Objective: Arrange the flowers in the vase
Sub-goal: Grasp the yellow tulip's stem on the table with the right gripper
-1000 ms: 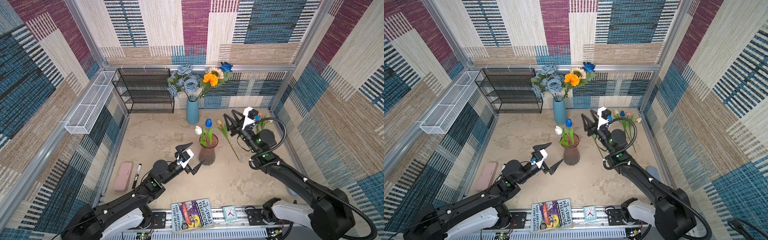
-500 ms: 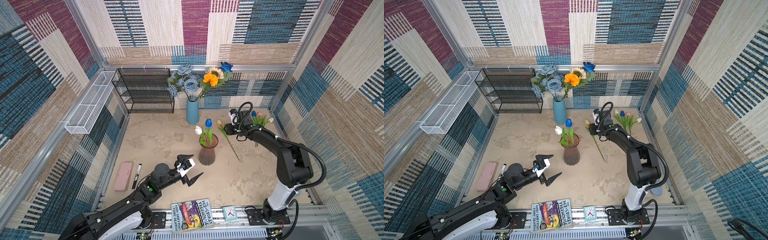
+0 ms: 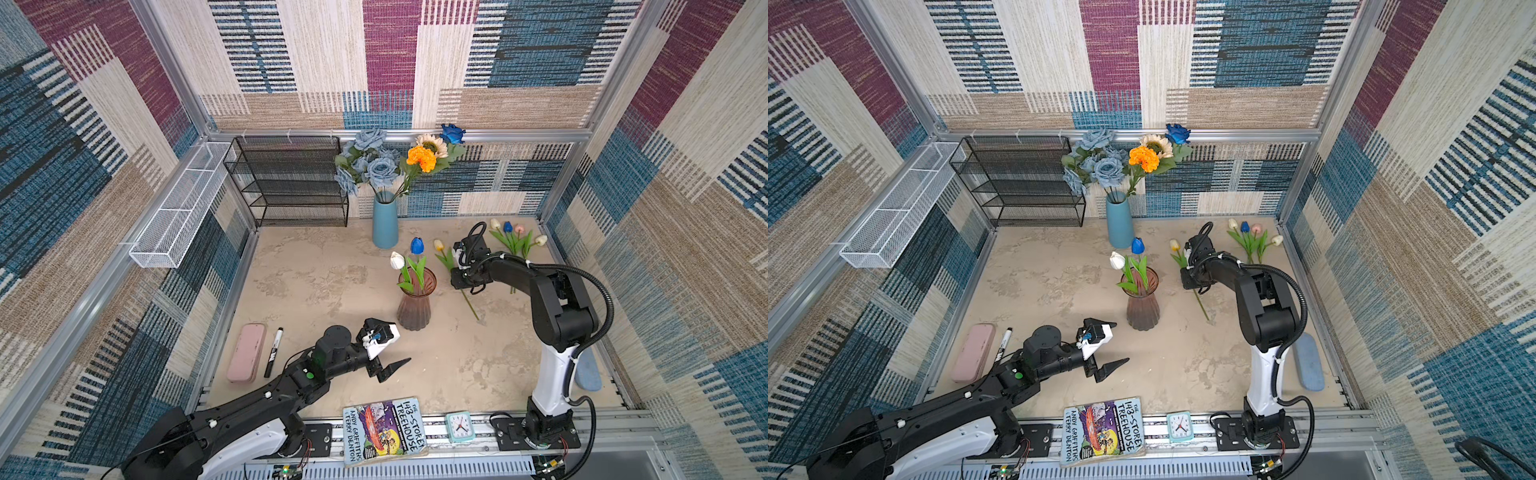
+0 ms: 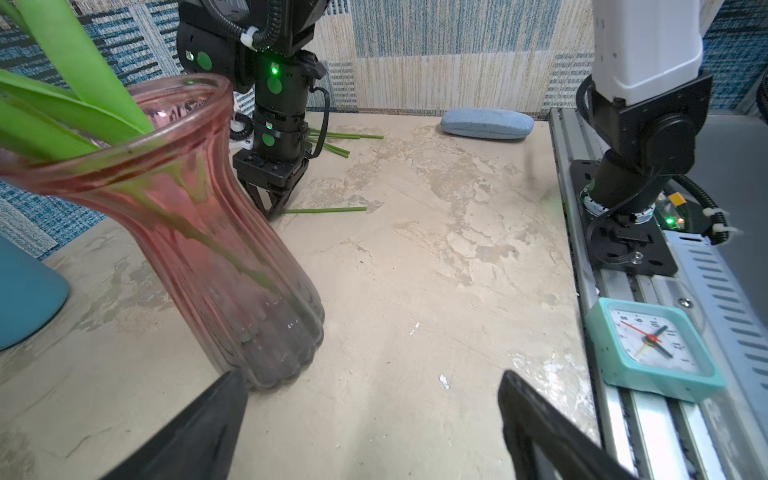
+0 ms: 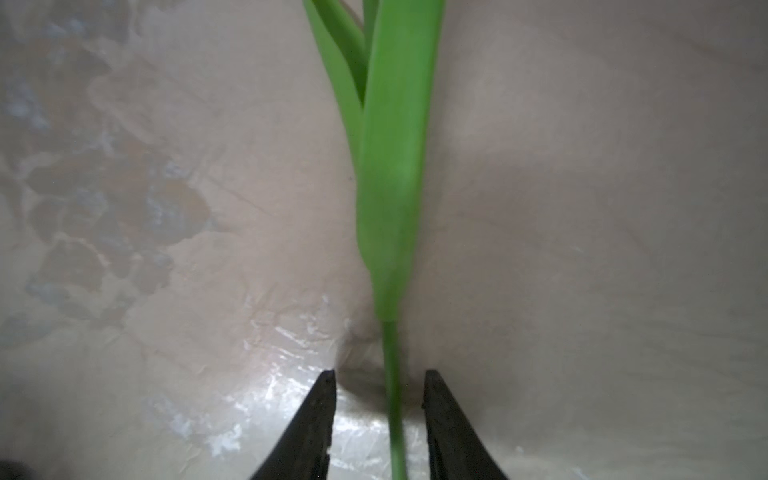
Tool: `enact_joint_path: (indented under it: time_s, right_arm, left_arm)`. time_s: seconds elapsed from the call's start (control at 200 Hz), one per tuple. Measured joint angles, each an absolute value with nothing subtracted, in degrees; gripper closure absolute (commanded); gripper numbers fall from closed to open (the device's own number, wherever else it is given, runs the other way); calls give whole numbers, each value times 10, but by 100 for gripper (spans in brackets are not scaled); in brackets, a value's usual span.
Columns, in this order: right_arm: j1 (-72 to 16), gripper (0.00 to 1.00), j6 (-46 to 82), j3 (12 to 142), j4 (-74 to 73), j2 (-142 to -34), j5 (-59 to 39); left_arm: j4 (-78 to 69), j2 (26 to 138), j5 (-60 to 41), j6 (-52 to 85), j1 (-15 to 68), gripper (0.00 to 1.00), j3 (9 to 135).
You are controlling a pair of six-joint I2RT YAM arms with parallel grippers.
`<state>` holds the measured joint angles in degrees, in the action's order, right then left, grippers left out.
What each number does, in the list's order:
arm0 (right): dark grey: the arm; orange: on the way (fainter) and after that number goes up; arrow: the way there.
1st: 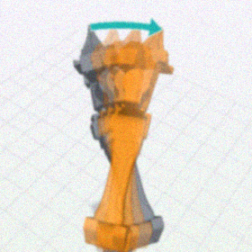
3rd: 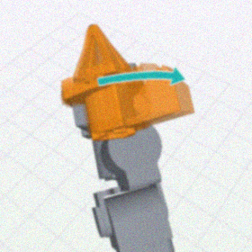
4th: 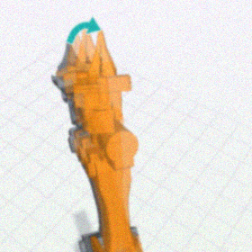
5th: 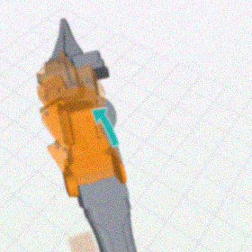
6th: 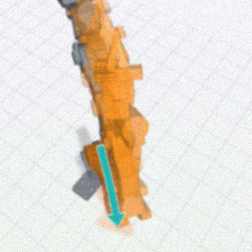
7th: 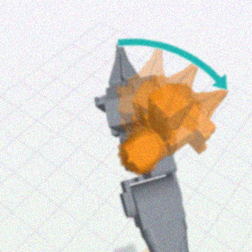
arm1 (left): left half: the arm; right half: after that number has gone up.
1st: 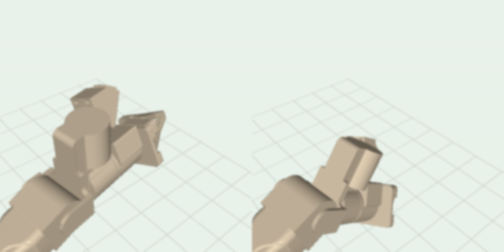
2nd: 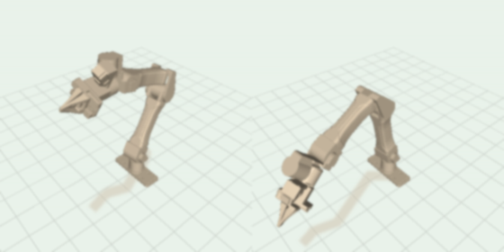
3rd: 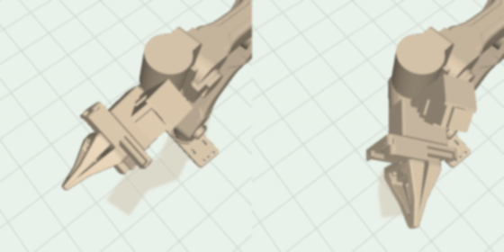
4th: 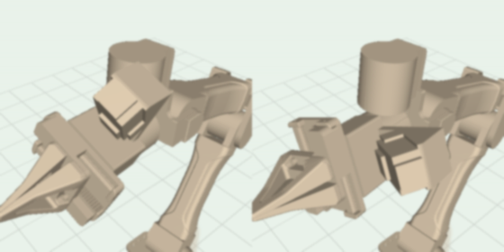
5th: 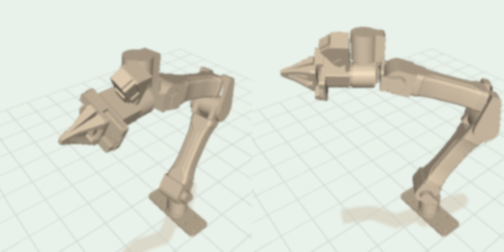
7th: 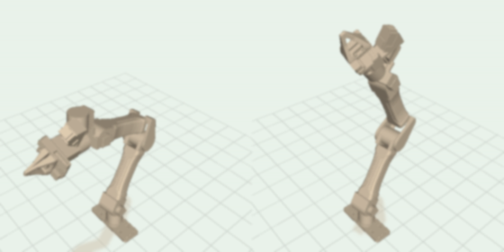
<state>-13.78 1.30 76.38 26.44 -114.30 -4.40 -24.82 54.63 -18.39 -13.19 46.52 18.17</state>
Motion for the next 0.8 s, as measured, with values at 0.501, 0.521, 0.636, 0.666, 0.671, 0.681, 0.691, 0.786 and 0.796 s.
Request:
enact_joint_path:
  time_s: [0.501,0.521,0.636,0.666,0.671,0.681,0.691,0.786,0.796]
  right_arm:
    - [-132,86,30,758,189,-1164,-6]
    - [-131,87,31,757,187,-1163,-7]
    - [-128,92,37,751,176,-1161,-18]
    - [-127,93,38,749,174,-1159,-21]
    - [-127,93,38,748,174,-1159,-21]
    - [-126,94,39,748,173,-1159,-22]
    - [-126,94,39,747,173,-1158,-24]
    - [-121,96,43,738,166,-1150,-30]
    - [-121,97,43,736,166,-1149,-30]
  left_arm:
    - [-251,536,-183,-132,466,3,174]
    - [-251,536,-183,-132,466,3,174]
    - [-255,536,-182,-132,466,3,173]
    - [-258,535,-182,-132,466,3,173]
    - [-259,535,-182,-132,466,3,173]
    - [-260,535,-182,-132,466,3,173]
    - [-261,535,-181,-132,466,3,173]
    - [-271,532,-179,-132,466,3,173]
    - [-272,531,-179,-132,466,3,173]
